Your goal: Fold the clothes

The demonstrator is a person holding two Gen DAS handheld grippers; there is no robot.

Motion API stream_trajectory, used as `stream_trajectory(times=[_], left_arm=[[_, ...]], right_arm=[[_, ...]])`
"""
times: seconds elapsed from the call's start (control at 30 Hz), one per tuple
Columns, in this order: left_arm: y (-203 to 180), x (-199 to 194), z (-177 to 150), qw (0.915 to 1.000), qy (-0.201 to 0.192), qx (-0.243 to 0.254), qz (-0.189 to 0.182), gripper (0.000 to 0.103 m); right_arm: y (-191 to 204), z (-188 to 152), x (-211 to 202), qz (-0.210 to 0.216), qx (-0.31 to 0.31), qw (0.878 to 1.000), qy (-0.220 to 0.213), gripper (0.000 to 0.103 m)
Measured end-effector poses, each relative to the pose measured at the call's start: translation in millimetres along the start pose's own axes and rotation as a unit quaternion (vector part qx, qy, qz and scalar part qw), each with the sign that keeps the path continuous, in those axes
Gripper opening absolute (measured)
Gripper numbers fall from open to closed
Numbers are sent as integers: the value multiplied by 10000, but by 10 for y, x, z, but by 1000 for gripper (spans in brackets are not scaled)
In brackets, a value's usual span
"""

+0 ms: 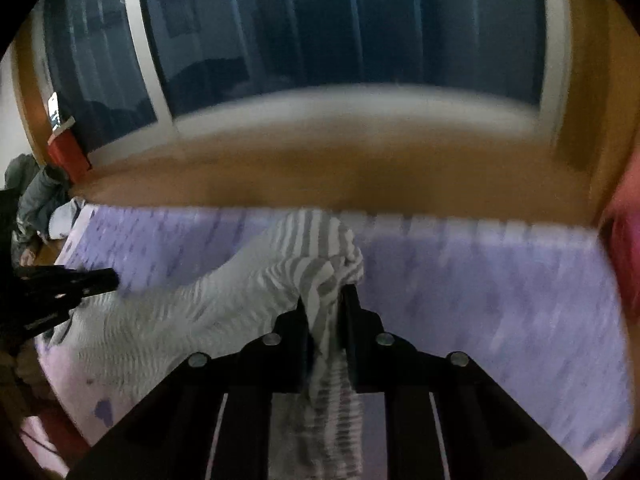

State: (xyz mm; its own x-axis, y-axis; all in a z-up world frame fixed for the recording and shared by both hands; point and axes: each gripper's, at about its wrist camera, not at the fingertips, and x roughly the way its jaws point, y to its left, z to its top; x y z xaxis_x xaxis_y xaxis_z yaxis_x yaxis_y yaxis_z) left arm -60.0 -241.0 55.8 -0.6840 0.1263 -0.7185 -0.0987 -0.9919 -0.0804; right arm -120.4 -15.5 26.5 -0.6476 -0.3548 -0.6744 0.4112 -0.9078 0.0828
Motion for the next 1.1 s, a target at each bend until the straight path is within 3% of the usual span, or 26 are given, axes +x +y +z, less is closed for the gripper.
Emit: stream_trajectory(times=[0.1, 0.17, 0.3, 0.43, 0.57, 0.67, 0.73, 0.87, 1.03, 1.1], left_arm=[[-159, -399, 405, 9976, -689, 45, -57, 0], [-261, -572, 517, 9959, -897, 89, -118, 0], [-487, -649, 387, 9955, -848, 94, -417, 0], [-690, -380, -70, 9978, -288, 79, -599, 0], [-808, 8, -622, 9961, 512, -72, -711, 0], [-835, 201, -910, 9919, 1035, -203, -703, 5], [-908, 234, -983, 9910, 1162, -95, -653, 11], [-1001, 155, -903, 9927, 1036, 417, -463, 24], [-1005, 146, -731, 9866, 945, 1302, -271, 29], [-980, 205, -657, 9812, 908, 1696, -176, 30]], right_arm=[[-57, 558, -295, -90, -308, 9978, -576, 12], [-78, 826, -599, -191, -561, 9924, -1075, 12], [-174, 888, -1060, -62, -967, 9828, -1574, 12], [-290, 241, -1067, 101, -1557, 9804, -1203, 12], [-460, -751, -716, -154, -2021, 9792, 16, 12], [-688, -1370, -477, -147, -1662, 9814, 948, 12], [-817, -1590, -450, -36, -1214, 9854, 1195, 19], [-929, -1667, -601, 51, -569, 9923, 1103, 43], [-848, -1476, -875, 60, -635, 9963, 578, 54], [-703, -1398, -915, 79, -848, 9959, 318, 73]])
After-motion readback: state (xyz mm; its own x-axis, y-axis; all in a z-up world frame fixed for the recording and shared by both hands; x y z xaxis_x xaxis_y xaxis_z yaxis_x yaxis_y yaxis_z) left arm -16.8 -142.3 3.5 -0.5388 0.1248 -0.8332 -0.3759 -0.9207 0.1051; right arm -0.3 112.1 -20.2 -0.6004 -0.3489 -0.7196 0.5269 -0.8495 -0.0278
